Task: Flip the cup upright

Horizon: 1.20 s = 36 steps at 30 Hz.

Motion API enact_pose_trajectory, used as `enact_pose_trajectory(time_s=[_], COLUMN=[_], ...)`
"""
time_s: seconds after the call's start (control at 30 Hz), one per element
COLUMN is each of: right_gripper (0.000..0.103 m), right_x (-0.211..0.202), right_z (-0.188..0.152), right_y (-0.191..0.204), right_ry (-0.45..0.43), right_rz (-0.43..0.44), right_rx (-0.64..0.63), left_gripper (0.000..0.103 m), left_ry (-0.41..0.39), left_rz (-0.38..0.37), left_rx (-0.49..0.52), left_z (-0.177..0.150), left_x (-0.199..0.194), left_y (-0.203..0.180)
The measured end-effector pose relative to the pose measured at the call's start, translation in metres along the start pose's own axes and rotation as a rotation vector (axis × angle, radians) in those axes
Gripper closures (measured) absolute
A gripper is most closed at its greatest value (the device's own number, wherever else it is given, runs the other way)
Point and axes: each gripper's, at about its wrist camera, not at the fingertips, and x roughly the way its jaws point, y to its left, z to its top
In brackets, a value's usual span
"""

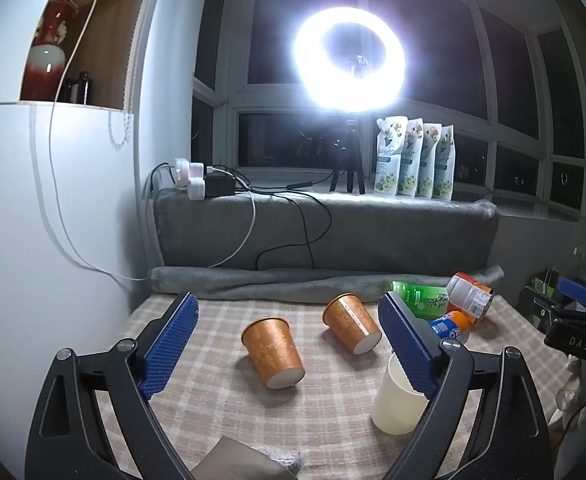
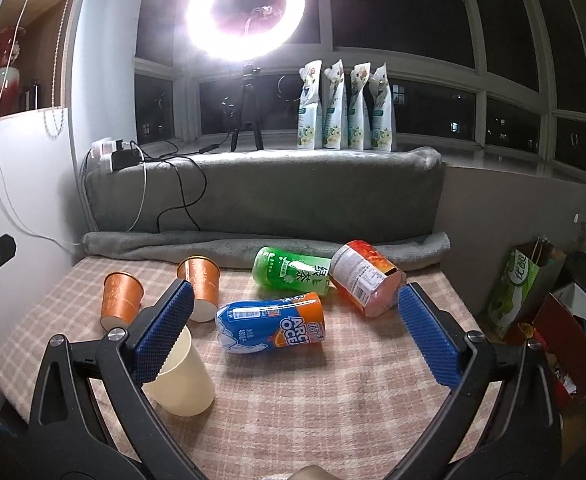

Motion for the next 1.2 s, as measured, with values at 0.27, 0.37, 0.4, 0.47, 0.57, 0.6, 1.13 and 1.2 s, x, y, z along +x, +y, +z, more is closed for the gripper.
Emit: enact_pose_trajectory(time_s=[0.27,0.37,0.4,0.47,0.57,0.6,1.13,1.2], right_gripper=[0.000,0.000,0.000,0.000,0.000,0.000,0.000,0.000], right_x=[0.000,0.000,0.000,0.001,0.000,0.000,0.003,0.003], right_z=[-0.001,-0.001,-0.001,-0.001,-0.002,-0.002,-0.005,-0.005], right_y=[-0.005,-0.006,-0.006,-0.006,-0.006,-0.006,-0.004,-0.004], right_ry=[-0.012,-0.012,-0.012,-0.012,-0.011,-0.011,-0.004,-0.004], right_rz=[-0.018,-0.018,-0.017,-0.016,-0.015,-0.015,-0.015,-0.015], right_rx=[0.011,0.012,0.013,0.015,0.011,0.010,0.006,0.007], left_gripper=[0.011,0.011,0.011,0.011,0.011,0.011,0.011,0.011], left_ry=[0.057,0.069,0.071,0.071,0.071,0.071,0.057,0.054], left_rz=[-0.016,-0.022,-0.022,-0.022,-0.022,-0.022,-0.010,-0.011], left_rx=[0.000,-0.001,0.000,0.000,0.000,0.000,-0.001,0.000], left_z=[-0.006,-0.007,-0.007,-0.007,-0.007,-0.007,-0.009,-0.009], left_x=[0.008,0.010,0.010,0.010,0.011,0.011,0.009,0.009], left_y=[-0.004,-0.005,-0.005,-0.005,-0.005,-0.005,-0.001,0.000])
